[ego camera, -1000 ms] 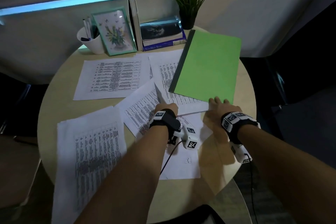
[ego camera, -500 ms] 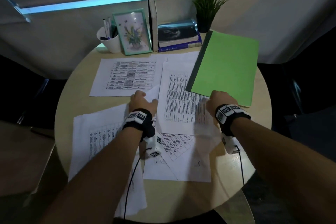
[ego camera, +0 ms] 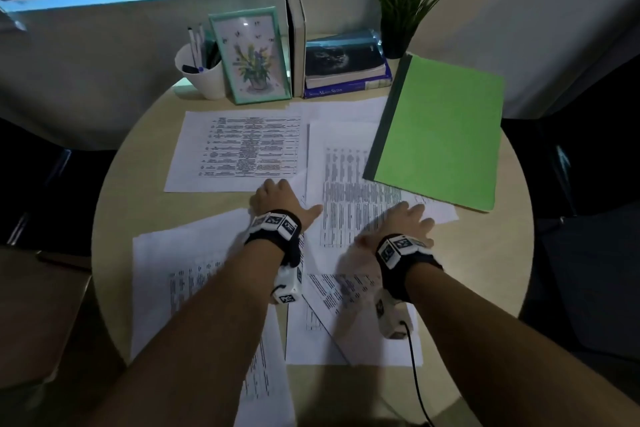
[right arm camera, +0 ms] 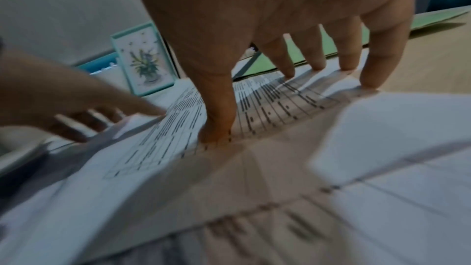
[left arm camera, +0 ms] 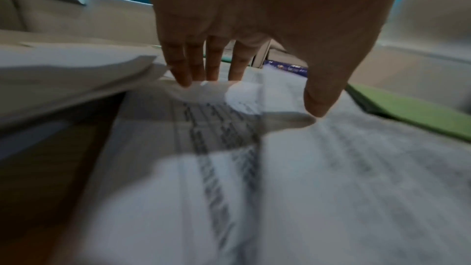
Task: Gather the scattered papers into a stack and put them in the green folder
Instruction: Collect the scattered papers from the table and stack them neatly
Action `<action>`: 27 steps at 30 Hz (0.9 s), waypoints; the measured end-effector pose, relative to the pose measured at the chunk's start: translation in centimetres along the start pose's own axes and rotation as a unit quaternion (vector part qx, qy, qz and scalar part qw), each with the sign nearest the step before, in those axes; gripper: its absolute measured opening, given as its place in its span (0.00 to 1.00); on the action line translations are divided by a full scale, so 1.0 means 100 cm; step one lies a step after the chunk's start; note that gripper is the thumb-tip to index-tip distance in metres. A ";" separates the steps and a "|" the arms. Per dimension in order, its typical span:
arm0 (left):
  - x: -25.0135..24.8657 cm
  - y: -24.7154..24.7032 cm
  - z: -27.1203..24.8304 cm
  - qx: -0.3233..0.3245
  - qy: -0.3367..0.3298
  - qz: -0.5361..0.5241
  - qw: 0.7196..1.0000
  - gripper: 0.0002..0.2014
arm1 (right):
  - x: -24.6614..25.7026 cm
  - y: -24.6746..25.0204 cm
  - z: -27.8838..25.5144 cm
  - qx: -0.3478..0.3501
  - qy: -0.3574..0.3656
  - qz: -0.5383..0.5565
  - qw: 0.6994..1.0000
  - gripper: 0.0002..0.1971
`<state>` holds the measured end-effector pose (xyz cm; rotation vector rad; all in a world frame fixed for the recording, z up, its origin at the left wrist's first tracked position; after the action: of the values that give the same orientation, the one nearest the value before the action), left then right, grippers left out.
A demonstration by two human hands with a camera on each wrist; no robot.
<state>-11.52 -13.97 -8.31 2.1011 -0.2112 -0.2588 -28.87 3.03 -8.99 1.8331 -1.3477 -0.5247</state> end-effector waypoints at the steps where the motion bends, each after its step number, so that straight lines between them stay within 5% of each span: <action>1: -0.005 0.002 -0.001 -0.003 -0.008 -0.011 1.000 0.50 | 0.004 -0.003 -0.001 0.009 0.013 -0.002 1.000 0.51; 7: -0.013 0.007 -0.001 0.077 0.027 -0.202 0.976 0.54 | 0.007 -0.014 -0.007 0.025 0.071 -0.014 0.997 0.48; 9: -0.014 0.005 -0.002 0.079 0.016 -0.194 0.978 0.54 | 0.002 -0.013 -0.008 0.021 0.093 -0.037 0.995 0.45; 14: -0.012 0.003 -0.006 0.122 0.027 -0.191 0.974 0.35 | -0.004 -0.009 -0.016 0.000 0.115 -0.054 0.992 0.42; 19: -0.012 0.028 -0.021 0.162 0.017 -0.180 0.970 0.33 | -0.018 0.015 -0.013 0.001 0.059 0.059 0.996 0.50; 23: -0.008 0.049 -0.035 0.167 -0.026 -0.191 0.967 0.49 | -0.026 0.025 -0.010 0.029 0.063 0.145 0.987 0.49; 27: 0.014 0.059 -0.051 0.135 -0.030 -0.206 0.969 0.37 | -0.023 0.015 -0.028 0.078 0.112 0.124 0.983 0.36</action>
<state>-9.06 -13.20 -0.86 2.3972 0.1703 -0.5687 -28.55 5.93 -6.39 1.7535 -1.4667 -0.0819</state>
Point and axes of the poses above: each hand's wrist, its own z-axis towards the middle knuckle, its own y-axis out of the back of the hand, x = y × z, the point moved 7 cm from there along z, towards the middle knuckle, and after that the axes turned 4 degrees about x, right-handed, at the moved point
